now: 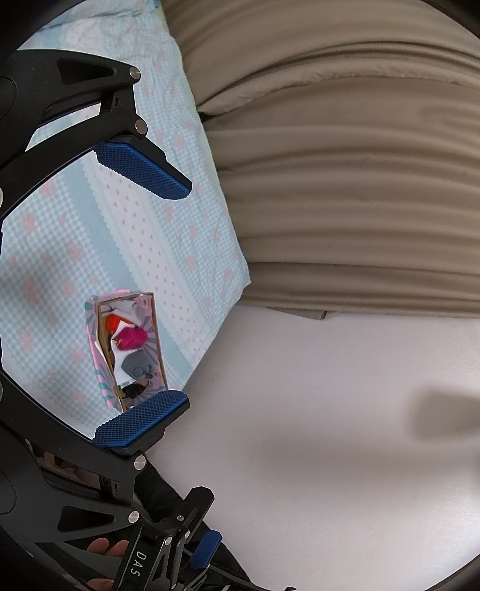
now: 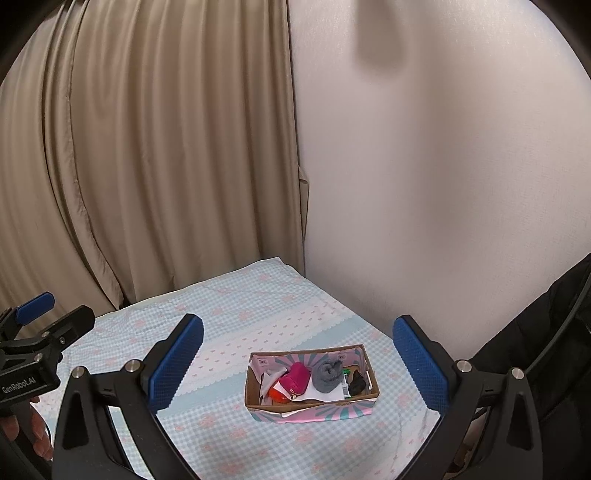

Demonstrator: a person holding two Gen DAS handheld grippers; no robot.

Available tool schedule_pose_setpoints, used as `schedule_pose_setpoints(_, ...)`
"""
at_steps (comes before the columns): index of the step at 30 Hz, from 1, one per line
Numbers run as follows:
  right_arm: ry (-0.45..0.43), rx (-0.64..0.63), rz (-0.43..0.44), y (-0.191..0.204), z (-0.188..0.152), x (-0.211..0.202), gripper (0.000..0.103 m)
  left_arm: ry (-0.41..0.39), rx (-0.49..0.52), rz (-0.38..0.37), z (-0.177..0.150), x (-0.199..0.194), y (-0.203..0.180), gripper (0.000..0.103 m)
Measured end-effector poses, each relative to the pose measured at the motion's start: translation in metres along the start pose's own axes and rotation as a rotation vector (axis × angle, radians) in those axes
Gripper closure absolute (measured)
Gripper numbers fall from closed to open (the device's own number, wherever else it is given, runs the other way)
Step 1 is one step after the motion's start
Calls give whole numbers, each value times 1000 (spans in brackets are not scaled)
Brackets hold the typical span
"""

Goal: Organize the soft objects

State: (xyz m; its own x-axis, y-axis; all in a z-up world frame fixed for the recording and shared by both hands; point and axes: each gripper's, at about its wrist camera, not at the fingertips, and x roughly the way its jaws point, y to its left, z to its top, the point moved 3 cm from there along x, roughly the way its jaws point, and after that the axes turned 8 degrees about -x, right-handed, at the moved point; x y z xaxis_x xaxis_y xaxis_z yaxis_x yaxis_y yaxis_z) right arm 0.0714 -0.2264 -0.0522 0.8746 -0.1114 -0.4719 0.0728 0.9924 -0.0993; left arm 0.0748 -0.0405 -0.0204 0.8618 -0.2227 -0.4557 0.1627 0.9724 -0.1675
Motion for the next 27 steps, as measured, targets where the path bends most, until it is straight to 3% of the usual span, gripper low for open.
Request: schedule_pose_setpoints(27, -4, 17, 2, -10, 1, 4, 1, -5, 14, 8, -1, -5, -6, 0)
